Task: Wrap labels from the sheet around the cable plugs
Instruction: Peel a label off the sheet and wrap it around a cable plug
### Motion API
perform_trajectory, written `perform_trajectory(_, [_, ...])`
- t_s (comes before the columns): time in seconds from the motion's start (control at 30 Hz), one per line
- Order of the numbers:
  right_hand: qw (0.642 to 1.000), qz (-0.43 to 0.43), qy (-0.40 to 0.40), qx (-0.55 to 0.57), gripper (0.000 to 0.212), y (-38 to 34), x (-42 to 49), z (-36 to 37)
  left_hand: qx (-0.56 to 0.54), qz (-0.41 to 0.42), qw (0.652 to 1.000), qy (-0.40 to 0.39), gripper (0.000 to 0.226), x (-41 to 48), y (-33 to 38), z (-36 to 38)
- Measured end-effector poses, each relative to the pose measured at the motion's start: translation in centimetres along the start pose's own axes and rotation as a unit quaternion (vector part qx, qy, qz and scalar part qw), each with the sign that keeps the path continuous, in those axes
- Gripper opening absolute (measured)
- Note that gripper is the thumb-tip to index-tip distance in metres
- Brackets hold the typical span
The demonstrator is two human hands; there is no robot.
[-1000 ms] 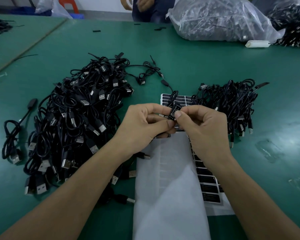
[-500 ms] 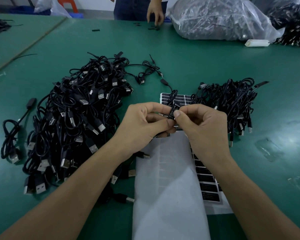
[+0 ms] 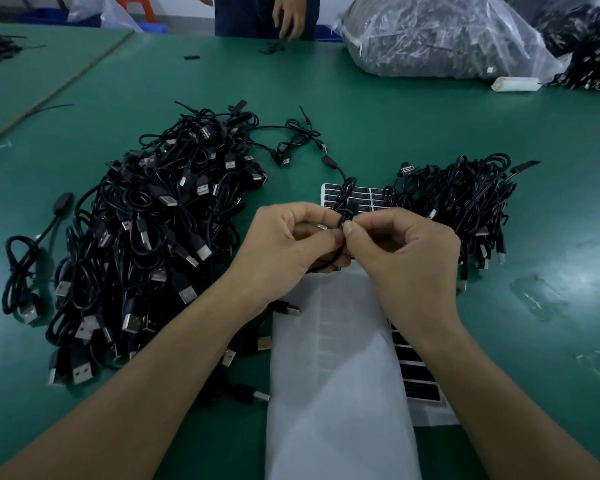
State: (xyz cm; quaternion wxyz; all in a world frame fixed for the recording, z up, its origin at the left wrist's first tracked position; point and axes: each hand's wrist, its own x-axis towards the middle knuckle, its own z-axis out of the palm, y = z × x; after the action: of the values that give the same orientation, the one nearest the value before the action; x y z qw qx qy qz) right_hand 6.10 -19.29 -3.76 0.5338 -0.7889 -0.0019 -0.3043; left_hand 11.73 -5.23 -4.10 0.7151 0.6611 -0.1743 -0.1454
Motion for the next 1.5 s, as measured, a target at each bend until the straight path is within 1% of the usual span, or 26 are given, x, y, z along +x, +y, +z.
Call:
perform_trajectory(0.1, [1.0, -0.01, 0.02, -0.021, 0.021, -0.1, -0.2, 0.1, 0.001, 0.001, 1.0, 0.001, 0.016, 0.0, 0.1, 0.1])
perform_trajectory(0.2, [0.999, -0.014, 0.036, -0.035, 0.022, -0.2, -0.3, 0.2, 0.0, 0.003, 1.0, 0.005, 0.016, -0.1, 0.1, 0.1])
perform_trajectory(0.23, [0.998, -0.004, 0.047, -0.032, 0.025, -0.1, -0.2, 0.1, 0.003, 0.003, 1.0, 0.003, 0.015, -0.1, 0.0, 0.0])
perform_trajectory(0.33, [0.996, 0.036, 0.077, -0.018, 0.046, 0.1, 0.2, -0.4, 0.015, 0.001, 1.0, -0.007, 0.01, -0.1, 0.0, 0.0])
perform_trajectory(0.4, [0.997, 0.043, 0.066, -0.015, 0.049, 0.2, 0.3, -0.5, 0.014, 0.002, 1.0, -0.01, 0.01, -0.1, 0.0, 0.0])
perform_trajectory(0.47, [0.998, 0.042, 0.047, -0.012, 0.045, 0.2, 0.2, -0.2, 0.013, 0.007, 1.0, -0.012, 0.011, -0.1, 0.0, 0.1])
perform_trajectory(0.6, [0.998, 0.056, 0.021, 0.011, 0.029, 0.6, 0.4, -0.3, 0.016, 0.015, 1.0, -0.015, 0.01, -0.1, 0.0, 0.0])
perform_trajectory(0.77, [0.997, 0.056, -0.008, 0.055, 0.027, 0.9, 0.6, -0.3, 0.007, 0.01, 1.0, -0.021, 0.01, -0.1, 0.0, 0.0])
perform_trajectory(1.03, [0.998, 0.053, -0.018, 0.038, 0.011, 1.1, 0.8, -0.6, 0.035, 0.017, 0.999, -0.03, 0.006, -0.2, 0.0, 0.1])
perform_trajectory(1.17, [0.999, 0.045, -0.015, 0.023, 0.012, 1.0, 0.8, -0.6, 0.056, 0.032, 0.997, -0.031, 0.006, -0.2, 0.0, 0.2])
perform_trajectory(1.27, [0.999, 0.031, -0.021, 0.009, 0.017, 0.8, 0.6, -0.4, 0.069, 0.05, 0.996, -0.029, 0.009, -0.3, -0.1, 0.3])
perform_trajectory(1.37, [0.999, 0.027, -0.02, 0.012, 0.017, 0.7, 0.5, -0.5, 0.084, 0.071, 0.993, -0.033, 0.006, -0.3, -0.3, 0.3])
perform_trajectory(1.43, [1.0, 0.02, -0.015, 0.0, 0.019, 0.7, 0.5, -0.5, 0.11, 0.094, 0.989, -0.025, 0.006, -0.3, -0.1, 0.3])
perform_trajectory(1.5, [1.0, 0.01, -0.029, -0.002, 0.02, 0.6, 0.3, -0.4, 0.151, 0.145, 0.978, 0.006, 0.012, -0.3, 0.6, 0.2])
